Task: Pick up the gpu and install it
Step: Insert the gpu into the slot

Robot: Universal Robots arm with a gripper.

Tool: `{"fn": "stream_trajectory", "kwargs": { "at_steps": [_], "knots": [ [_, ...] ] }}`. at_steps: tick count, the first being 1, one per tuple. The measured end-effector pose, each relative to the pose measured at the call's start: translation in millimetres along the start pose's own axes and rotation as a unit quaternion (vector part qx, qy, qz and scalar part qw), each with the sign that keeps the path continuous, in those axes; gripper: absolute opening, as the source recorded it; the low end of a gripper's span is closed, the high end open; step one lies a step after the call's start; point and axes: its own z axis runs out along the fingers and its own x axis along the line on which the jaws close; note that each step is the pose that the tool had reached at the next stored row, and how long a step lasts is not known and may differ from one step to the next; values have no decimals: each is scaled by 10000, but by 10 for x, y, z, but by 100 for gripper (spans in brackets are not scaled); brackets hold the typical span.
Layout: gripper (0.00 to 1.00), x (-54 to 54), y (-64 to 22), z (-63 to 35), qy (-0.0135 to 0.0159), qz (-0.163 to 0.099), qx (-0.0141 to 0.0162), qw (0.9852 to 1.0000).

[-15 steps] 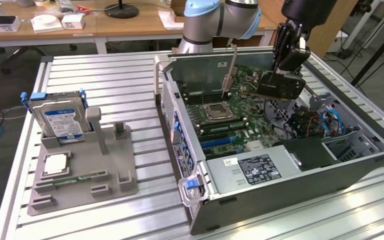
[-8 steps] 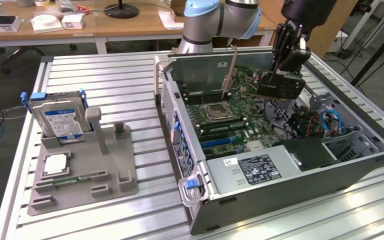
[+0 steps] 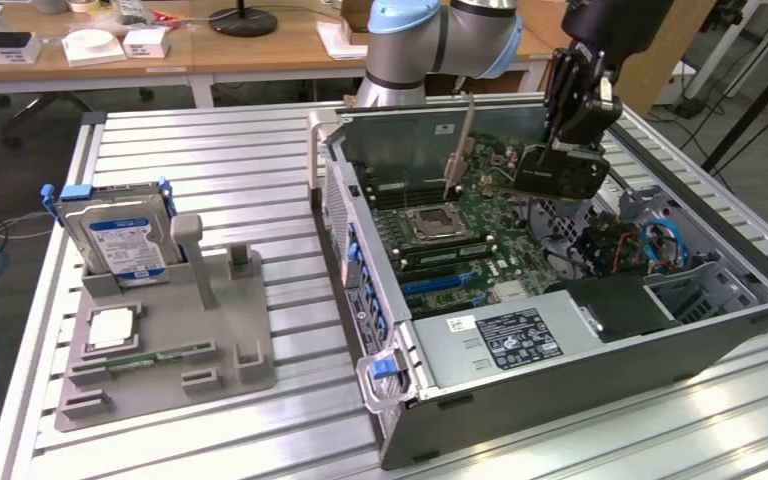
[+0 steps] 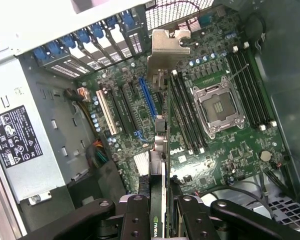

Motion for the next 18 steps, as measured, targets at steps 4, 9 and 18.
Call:
{"fn": "stream_trajectory", "kwargs": {
  "at_steps": [4,9,18],
  "knots": [
    [26,0,0,7,0,-40,2,10000],
    [26,-1,0,15,-1,-89,4,10000],
    [26,-1,-1,23,-2,-185,9,9998]
  ]
}}
